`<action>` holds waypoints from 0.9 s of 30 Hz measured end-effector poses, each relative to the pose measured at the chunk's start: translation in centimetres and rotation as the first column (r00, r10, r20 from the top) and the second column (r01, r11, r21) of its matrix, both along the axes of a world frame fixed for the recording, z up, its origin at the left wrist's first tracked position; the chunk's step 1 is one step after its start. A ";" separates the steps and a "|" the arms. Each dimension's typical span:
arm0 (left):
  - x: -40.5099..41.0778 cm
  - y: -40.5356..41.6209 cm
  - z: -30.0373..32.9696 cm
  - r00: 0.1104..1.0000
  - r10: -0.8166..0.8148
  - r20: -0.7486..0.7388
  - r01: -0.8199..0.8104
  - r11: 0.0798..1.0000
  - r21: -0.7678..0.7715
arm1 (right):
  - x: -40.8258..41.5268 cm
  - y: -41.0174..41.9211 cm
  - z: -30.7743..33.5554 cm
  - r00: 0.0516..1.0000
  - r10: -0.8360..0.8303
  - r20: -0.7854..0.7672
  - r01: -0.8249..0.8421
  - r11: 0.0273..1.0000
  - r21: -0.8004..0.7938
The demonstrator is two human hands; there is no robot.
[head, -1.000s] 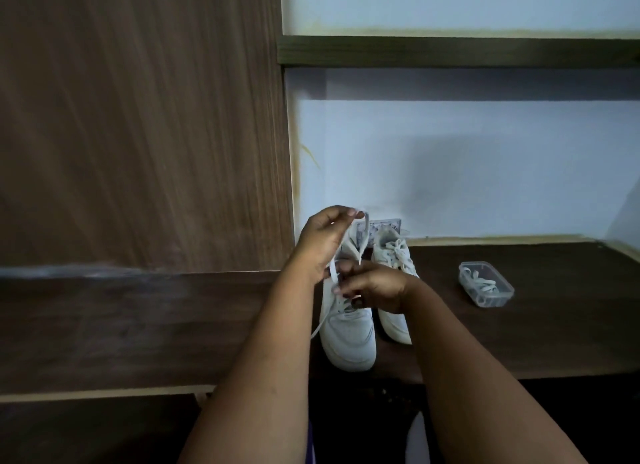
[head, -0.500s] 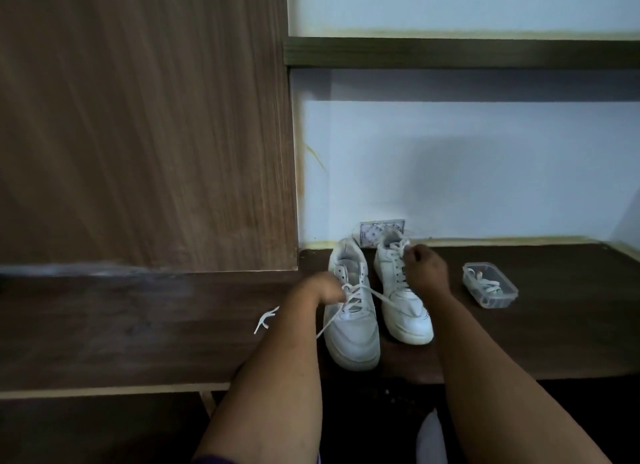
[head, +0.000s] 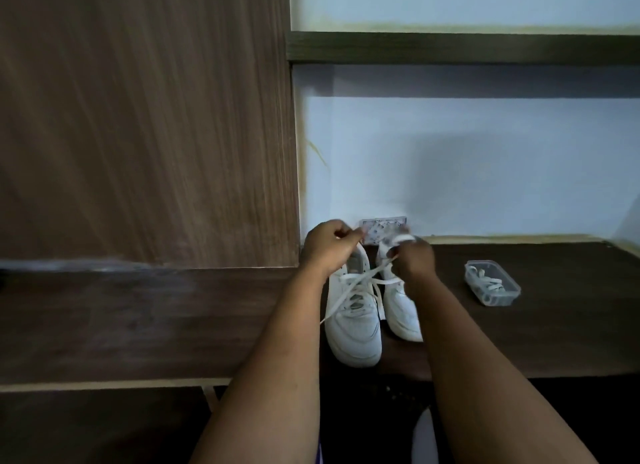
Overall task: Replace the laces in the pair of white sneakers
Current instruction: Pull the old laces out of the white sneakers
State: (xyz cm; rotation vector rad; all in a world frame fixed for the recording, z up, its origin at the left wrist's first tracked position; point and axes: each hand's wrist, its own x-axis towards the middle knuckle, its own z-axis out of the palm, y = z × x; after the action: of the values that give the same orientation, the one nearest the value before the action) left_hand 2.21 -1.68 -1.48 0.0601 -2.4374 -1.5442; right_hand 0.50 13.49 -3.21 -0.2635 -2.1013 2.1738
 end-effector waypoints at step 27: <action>-1.1 -0.7 -5.1 0.797 -0.044 0.602 0.078 0.996 -0.030 | -1.2 1.9 -2.2 0.987 0.132 0.093 -0.160 0.721 0.674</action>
State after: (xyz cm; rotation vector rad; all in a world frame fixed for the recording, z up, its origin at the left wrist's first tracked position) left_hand 1.07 -2.37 -6.58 0.5520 -2.9812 -1.6786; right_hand -0.73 15.44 -5.42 -0.0626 -2.8389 1.2890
